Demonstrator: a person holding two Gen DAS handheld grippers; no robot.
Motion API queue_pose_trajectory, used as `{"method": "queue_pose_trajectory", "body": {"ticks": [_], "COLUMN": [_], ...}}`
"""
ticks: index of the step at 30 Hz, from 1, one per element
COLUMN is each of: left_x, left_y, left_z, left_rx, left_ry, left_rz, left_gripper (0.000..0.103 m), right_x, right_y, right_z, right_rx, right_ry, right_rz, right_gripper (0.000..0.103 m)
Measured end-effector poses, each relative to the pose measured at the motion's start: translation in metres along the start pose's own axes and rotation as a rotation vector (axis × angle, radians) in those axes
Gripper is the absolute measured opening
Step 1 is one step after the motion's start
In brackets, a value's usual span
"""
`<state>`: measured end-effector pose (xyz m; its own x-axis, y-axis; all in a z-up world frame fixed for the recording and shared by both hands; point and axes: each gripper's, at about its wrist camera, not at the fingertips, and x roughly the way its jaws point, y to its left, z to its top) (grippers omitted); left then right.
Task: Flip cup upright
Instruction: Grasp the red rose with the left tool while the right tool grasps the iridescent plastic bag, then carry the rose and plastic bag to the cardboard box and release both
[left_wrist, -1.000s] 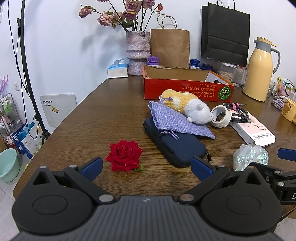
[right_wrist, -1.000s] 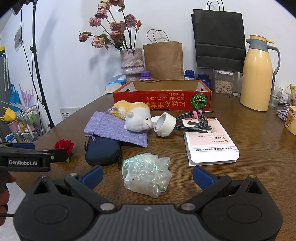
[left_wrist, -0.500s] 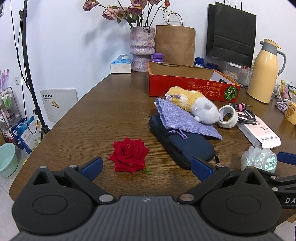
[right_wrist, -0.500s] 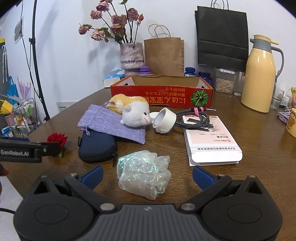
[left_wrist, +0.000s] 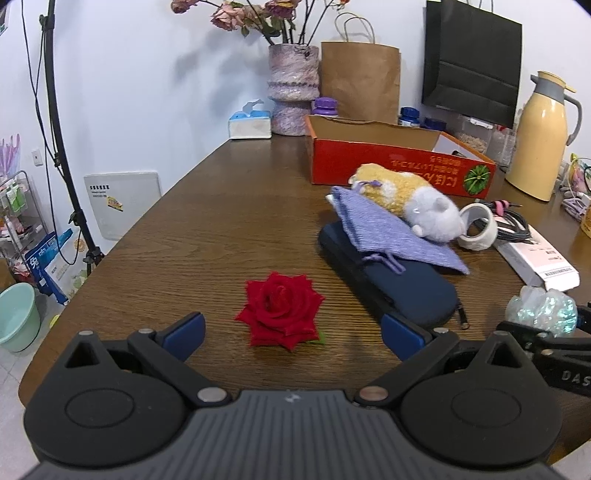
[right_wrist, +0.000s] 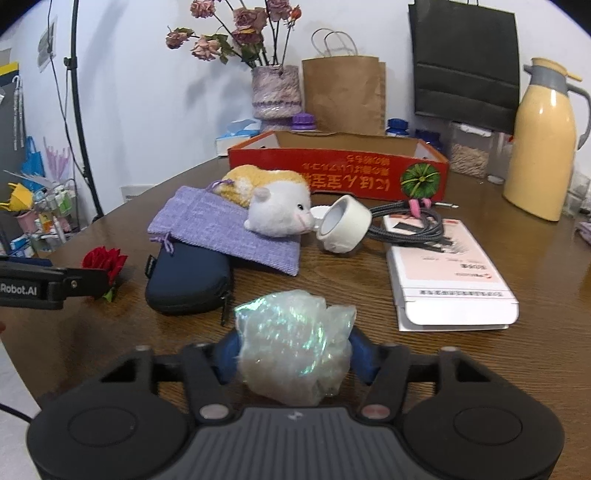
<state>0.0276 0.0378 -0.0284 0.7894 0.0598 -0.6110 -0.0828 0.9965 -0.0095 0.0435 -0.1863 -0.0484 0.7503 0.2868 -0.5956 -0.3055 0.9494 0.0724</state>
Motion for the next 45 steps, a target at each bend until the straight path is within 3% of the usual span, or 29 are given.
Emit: {"method": "queue_pose_trajectory", "body": {"ticks": [8,18,25,31,45], "left_x": [0.013,0.027,0.041,0.041,0.021], "left_y": [0.008,0.009,0.008,0.007,0.01], "left_z": [0.004,0.008,0.008,0.008,0.022], "left_rx": [-0.012,-0.015,-0.021,-0.004,-0.012], "left_ry": [0.015,0.017,0.054,0.038,-0.023], "left_rz": [0.021,0.018,0.008,-0.008,-0.013], "left_gripper": [0.103,0.101,0.069,0.046,0.042], "right_x": [-0.003,-0.002,-0.002,-0.002,-0.005], "right_y": [0.0,0.0,0.002,0.002,0.001], "right_z": [0.002,0.006,0.007,0.009,0.016], "right_rx": [-0.006,-0.004,-0.011,-0.013,-0.018], "right_ry": [-0.067,-0.079,-0.081,-0.082,-0.113], "right_rz": [0.04,0.029,0.028,0.028,0.024], "right_gripper": [0.048,0.048,0.048,0.048,0.047]}}
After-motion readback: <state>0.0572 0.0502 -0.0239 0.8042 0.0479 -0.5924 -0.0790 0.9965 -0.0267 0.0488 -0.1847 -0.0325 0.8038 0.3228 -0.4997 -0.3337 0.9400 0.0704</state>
